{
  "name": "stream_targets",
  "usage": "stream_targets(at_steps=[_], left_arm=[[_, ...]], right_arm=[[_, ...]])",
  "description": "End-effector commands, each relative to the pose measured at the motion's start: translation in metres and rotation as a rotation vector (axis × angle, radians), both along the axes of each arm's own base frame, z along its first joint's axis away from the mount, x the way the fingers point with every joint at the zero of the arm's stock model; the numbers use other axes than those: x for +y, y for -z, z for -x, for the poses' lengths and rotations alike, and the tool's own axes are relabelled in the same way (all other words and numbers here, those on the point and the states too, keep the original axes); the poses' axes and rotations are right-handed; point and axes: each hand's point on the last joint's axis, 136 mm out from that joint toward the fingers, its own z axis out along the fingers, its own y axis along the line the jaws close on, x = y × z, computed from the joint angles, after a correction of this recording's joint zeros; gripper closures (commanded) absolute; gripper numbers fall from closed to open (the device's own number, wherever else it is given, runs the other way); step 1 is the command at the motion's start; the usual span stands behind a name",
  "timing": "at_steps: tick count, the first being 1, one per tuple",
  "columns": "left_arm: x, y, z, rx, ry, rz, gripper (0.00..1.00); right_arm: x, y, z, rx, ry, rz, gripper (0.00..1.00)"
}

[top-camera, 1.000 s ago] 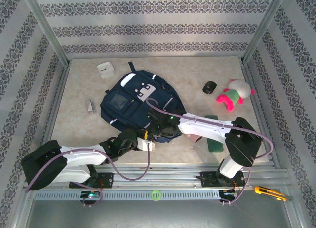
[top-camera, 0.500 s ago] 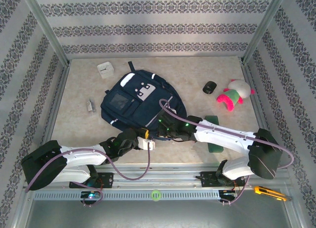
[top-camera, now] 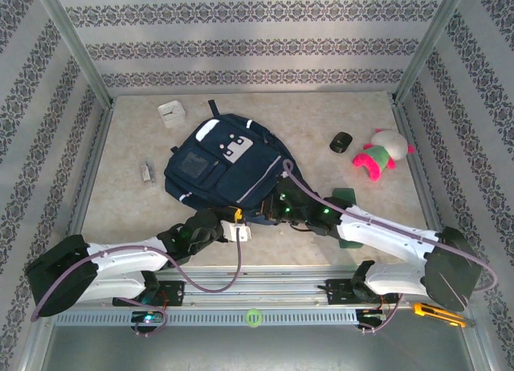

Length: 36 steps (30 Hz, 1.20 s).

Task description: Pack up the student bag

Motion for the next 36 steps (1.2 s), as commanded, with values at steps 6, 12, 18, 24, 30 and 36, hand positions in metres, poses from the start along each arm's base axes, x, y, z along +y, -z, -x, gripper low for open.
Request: stream_targets(at_steps=[6, 12, 18, 24, 30, 36], left_arm=[[0.032, -0.021, -0.008, 0.023, -0.142, 0.086, 1.00], [0.038, -0.021, -0.010, 0.061, -0.174, 0.095, 1.00], [0.033, -0.027, -0.008, 0.165, -0.170, 0.194, 0.86], [-0.007, -0.040, 0.015, 0.410, -0.010, 0.278, 0.30], [-0.027, -0.043, 0.015, 0.488, 0.030, 0.305, 0.15], [-0.048, -0.041, 0.003, 0.521, 0.036, 0.354, 0.13]], right_arm=[[-0.059, -0.005, -0.025, -0.160, 0.072, -0.025, 1.00], [-0.065, -0.028, -0.031, -0.284, 0.005, -0.126, 1.00], [-0.050, -0.047, -0.023, -0.350, -0.136, -0.193, 1.00], [-0.032, -0.065, -0.007, -0.454, -0.272, -0.214, 1.00], [-0.020, -0.075, 0.009, -0.589, -0.411, -0.196, 1.00], [-0.006, -0.111, 0.037, -0.894, -0.657, -0.201, 1.00]])
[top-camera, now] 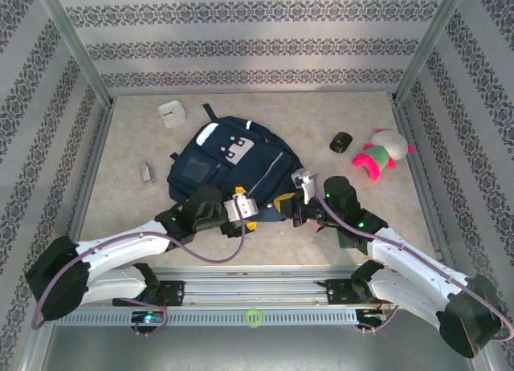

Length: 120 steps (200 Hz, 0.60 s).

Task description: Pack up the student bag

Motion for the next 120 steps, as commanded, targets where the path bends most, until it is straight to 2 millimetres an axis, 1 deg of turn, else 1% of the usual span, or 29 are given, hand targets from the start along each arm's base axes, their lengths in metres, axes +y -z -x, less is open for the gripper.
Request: stream_targets(at_steps=[1, 14, 22, 36, 46, 55, 60, 69, 82, 103, 120], left_arm=[[-0.017, -0.013, -0.001, 0.026, 0.025, 0.081, 0.13], [-0.020, -0.012, -0.006, 0.017, 0.015, 0.087, 0.18], [-0.022, -0.011, -0.008, 0.014, 0.013, 0.084, 0.25], [-0.023, -0.011, -0.012, 0.001, 0.007, 0.086, 0.48], [-0.021, -0.011, -0.013, -0.015, 0.002, 0.092, 0.59], [-0.017, -0.012, -0.013, -0.027, -0.010, 0.096, 0.76], [-0.013, -0.012, -0.013, -0.034, -0.018, 0.097, 0.83], [-0.006, -0.012, -0.012, -0.042, -0.033, 0.096, 0.92], [0.007, -0.013, -0.009, -0.048, -0.041, 0.086, 0.95], [0.031, -0.014, -0.005, -0.065, -0.065, 0.044, 0.95], [0.048, -0.013, 0.000, -0.077, -0.079, 0.007, 0.95]], right_arm=[[0.017, -0.054, 0.022, -0.329, -0.212, -0.088, 1.00], [0.020, -0.058, 0.023, -0.344, -0.240, -0.095, 1.00], [0.021, -0.057, 0.023, -0.336, -0.244, -0.092, 1.00], [0.020, -0.053, 0.016, -0.309, -0.205, -0.072, 1.00], [0.015, -0.045, 0.008, -0.272, -0.153, -0.045, 1.00], [0.009, -0.039, 0.001, -0.243, -0.113, -0.028, 1.00], [0.005, -0.035, -0.003, -0.227, -0.083, -0.020, 1.00], [-0.004, -0.028, -0.010, -0.202, -0.027, -0.009, 1.00], [-0.019, -0.018, -0.020, -0.177, 0.051, -0.004, 1.00], [-0.041, -0.011, -0.034, -0.131, 0.150, -0.029, 1.00], [-0.051, -0.008, -0.042, -0.095, 0.182, -0.058, 1.00]])
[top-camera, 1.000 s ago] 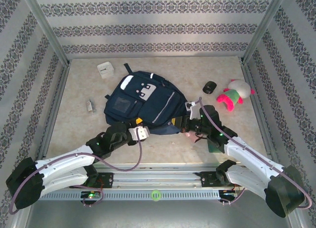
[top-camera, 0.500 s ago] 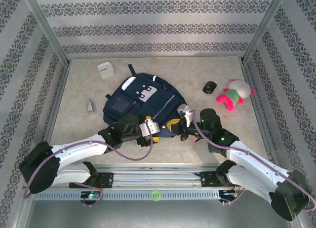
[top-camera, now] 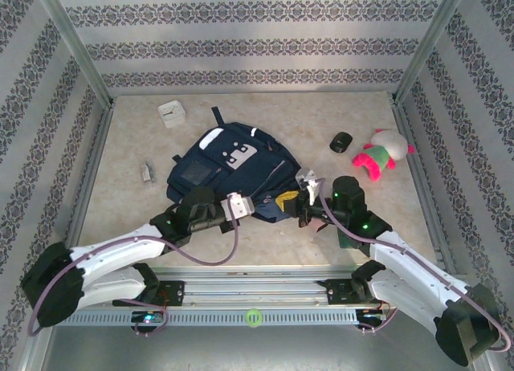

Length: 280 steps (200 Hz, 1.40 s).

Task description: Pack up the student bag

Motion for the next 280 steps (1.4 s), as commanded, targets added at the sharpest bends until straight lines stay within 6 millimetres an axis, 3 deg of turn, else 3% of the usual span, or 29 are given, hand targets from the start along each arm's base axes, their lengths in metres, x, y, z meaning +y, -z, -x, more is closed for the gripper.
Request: stream_targets(at_steps=[1, 23, 61, 84, 99, 118, 151, 183, 209, 251, 280], left_arm=[[0.043, 0.018, -0.002, 0.015, -0.096, -0.104, 0.95], [0.055, 0.020, 0.003, 0.005, -0.098, -0.157, 0.94], [0.046, 0.023, 0.010, 0.033, -0.029, -0.168, 0.93], [0.040, 0.024, 0.010, 0.020, 0.012, -0.182, 0.91], [0.037, 0.020, 0.008, -0.008, 0.025, -0.182, 0.91], [0.036, 0.016, 0.005, -0.053, 0.028, -0.170, 0.92], [0.032, 0.011, 0.006, -0.070, 0.051, -0.158, 0.92], [0.031, 0.010, 0.008, -0.072, 0.062, -0.158, 0.92], [0.029, 0.007, 0.007, -0.081, 0.065, -0.147, 0.92], [0.025, 0.005, 0.006, -0.081, 0.081, -0.137, 0.92], [0.024, 0.005, 0.005, -0.081, 0.083, -0.137, 0.92]], right_arm=[[-0.035, 0.000, -0.036, 0.014, 0.207, -0.032, 1.00], [-0.030, 0.000, -0.035, 0.033, 0.165, -0.052, 1.00], [-0.003, -0.013, -0.009, 0.037, -0.016, -0.075, 1.00], [0.005, -0.013, -0.004, 0.138, -0.029, -0.056, 0.66], [0.011, -0.010, -0.006, 0.276, 0.013, -0.030, 0.57], [0.021, -0.001, 0.000, 0.452, 0.002, 0.019, 0.55], [0.035, 0.018, 0.004, 0.595, -0.077, 0.084, 0.51], [0.051, 0.022, 0.007, 0.723, -0.163, 0.071, 0.48], [0.062, 0.023, 0.015, 0.721, -0.218, 0.075, 0.46], [0.076, 0.026, 0.007, 0.707, -0.244, 0.075, 0.46], [0.088, 0.015, 0.022, 0.695, -0.356, 0.055, 0.51]])
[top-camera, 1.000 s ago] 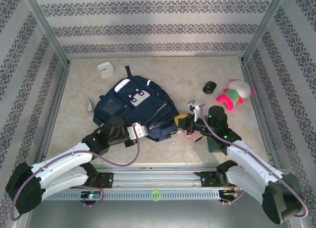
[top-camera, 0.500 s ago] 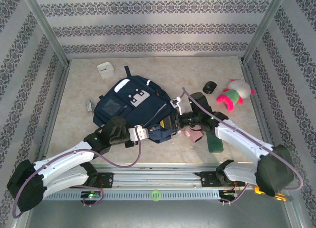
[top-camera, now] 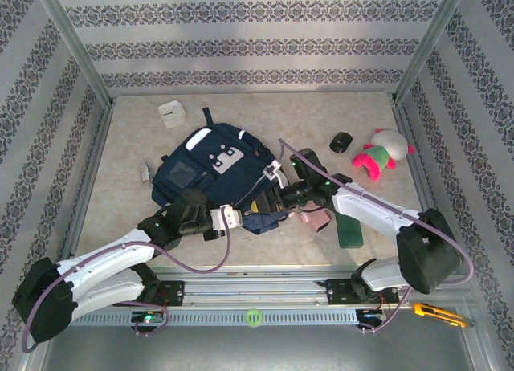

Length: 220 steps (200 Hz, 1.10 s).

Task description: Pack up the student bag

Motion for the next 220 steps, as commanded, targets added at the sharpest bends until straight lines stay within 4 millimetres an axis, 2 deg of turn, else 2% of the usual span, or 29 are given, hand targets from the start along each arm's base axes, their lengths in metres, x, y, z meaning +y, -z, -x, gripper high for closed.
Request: stream_targets(at_steps=[1, 27, 81, 112, 126, 136, 142, 169, 194, 220], left_arm=[[-0.014, -0.039, -0.014, -0.101, 0.023, 0.094, 0.92], [-0.014, -0.039, -0.015, -0.103, 0.021, 0.095, 0.92], [-0.015, -0.039, -0.016, -0.097, 0.019, 0.103, 0.92], [-0.015, -0.037, -0.016, -0.097, 0.014, 0.096, 0.92], [-0.015, -0.038, -0.017, -0.099, 0.010, 0.099, 0.92], [-0.015, -0.039, -0.017, -0.099, 0.008, 0.103, 0.92], [-0.015, -0.039, -0.017, -0.099, 0.006, 0.106, 0.92], [-0.015, -0.042, -0.020, -0.100, -0.007, 0.115, 0.92], [-0.017, -0.045, -0.023, -0.091, -0.025, 0.141, 0.92], [-0.022, -0.048, -0.022, -0.046, -0.032, 0.193, 0.92]], right_arm=[[0.019, -0.028, 0.017, -0.035, -0.127, -0.112, 0.51], [0.016, -0.030, 0.026, -0.049, -0.151, -0.122, 0.57], [0.020, -0.028, 0.021, -0.063, -0.154, -0.115, 0.74], [0.022, -0.032, 0.025, -0.079, -0.164, -0.119, 0.77], [0.020, -0.030, 0.026, -0.078, -0.155, -0.106, 0.75], [0.018, -0.026, 0.026, -0.079, -0.147, -0.081, 0.64], [0.015, -0.022, 0.025, -0.081, -0.135, -0.055, 0.62], [0.003, -0.003, 0.024, -0.132, -0.088, 0.122, 0.60], [-0.001, -0.001, 0.022, -0.173, -0.025, 0.214, 0.59], [-0.009, 0.001, 0.010, -0.258, 0.104, 0.321, 0.56]])
